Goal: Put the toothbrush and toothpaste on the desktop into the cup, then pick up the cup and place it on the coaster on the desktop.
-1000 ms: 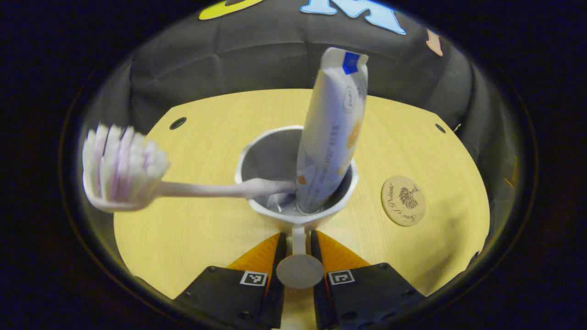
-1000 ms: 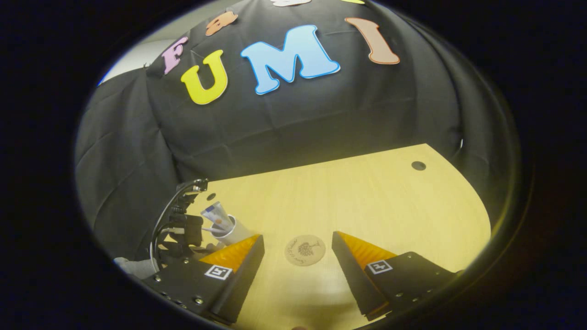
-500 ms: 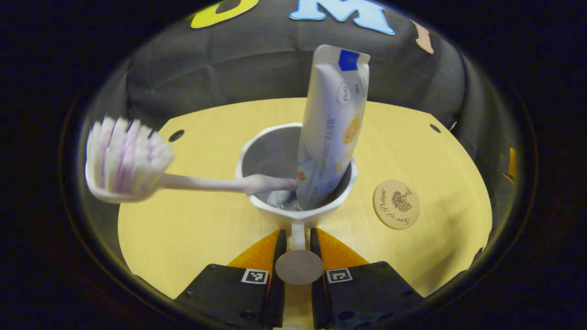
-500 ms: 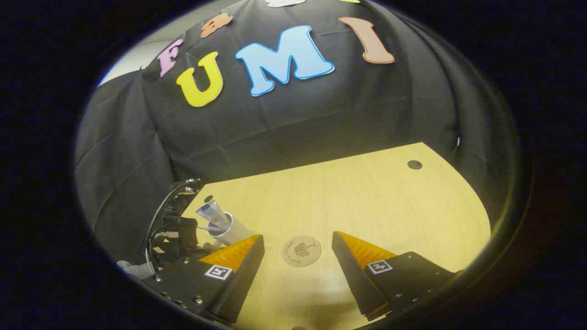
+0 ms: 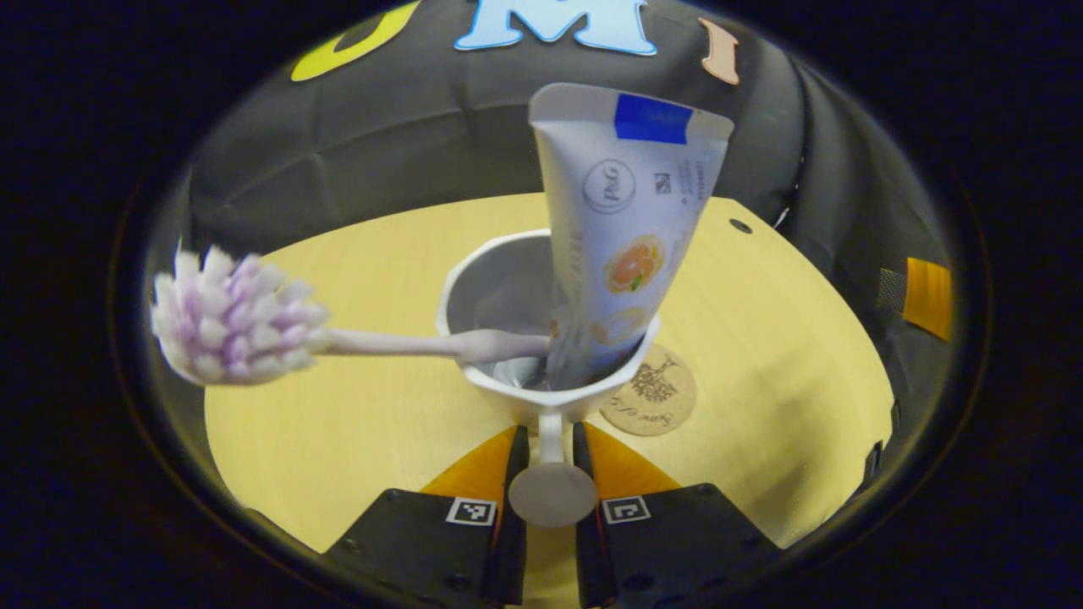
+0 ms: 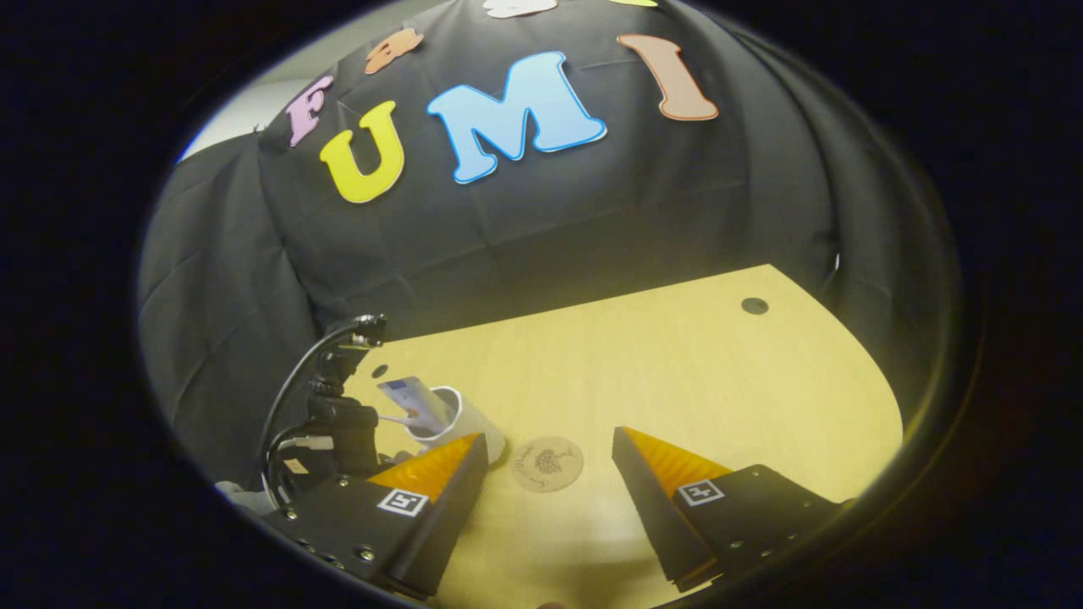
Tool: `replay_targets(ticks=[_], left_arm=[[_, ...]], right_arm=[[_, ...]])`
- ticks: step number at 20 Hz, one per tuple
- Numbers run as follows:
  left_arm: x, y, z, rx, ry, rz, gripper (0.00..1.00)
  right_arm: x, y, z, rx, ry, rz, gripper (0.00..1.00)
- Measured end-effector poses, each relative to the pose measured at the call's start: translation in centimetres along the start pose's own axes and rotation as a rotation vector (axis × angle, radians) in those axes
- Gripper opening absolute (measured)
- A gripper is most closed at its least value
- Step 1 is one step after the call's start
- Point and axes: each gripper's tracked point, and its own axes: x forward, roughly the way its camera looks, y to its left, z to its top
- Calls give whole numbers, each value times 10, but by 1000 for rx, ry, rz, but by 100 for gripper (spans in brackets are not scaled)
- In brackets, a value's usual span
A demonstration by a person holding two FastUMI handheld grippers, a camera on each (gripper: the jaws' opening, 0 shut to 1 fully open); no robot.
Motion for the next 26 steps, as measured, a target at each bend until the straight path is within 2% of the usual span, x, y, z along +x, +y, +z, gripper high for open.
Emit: replay_targets(ticks=[4,9,16,20,21,22,23,24,25,26], left_arm=[[13,-25,-2,32,20,-59,31],[21,-56,-8,56,52,-99,30],[35,-63,-22,99,84,-75,31],[35,-63,-25,119,97,-51,31],[34,-63,-24,116,96,-52,37],[34,-63,-24,114,96,-53,31],[34,-63,-24,113,94,-51,33],[34,-63,-24,111,93,-51,27],[33,-64,-23,106,86,-49,41],[32,-65,-23,100,82,-52,37]], right_arm=[[-11,-18,-3,23,-3,-38,91],[-25,-41,-6,75,-13,-87,91],[-39,-57,-6,120,-27,-130,91],[-42,-59,-6,152,-33,-128,91],[-43,-59,-7,152,-31,-126,91],[-43,-59,-8,150,-30,-124,91],[-43,-59,-8,146,-28,-122,91],[-44,-60,-8,142,-28,-121,91],[-44,-60,-8,135,-28,-122,91],[-44,-60,-7,121,-28,-126,91]])
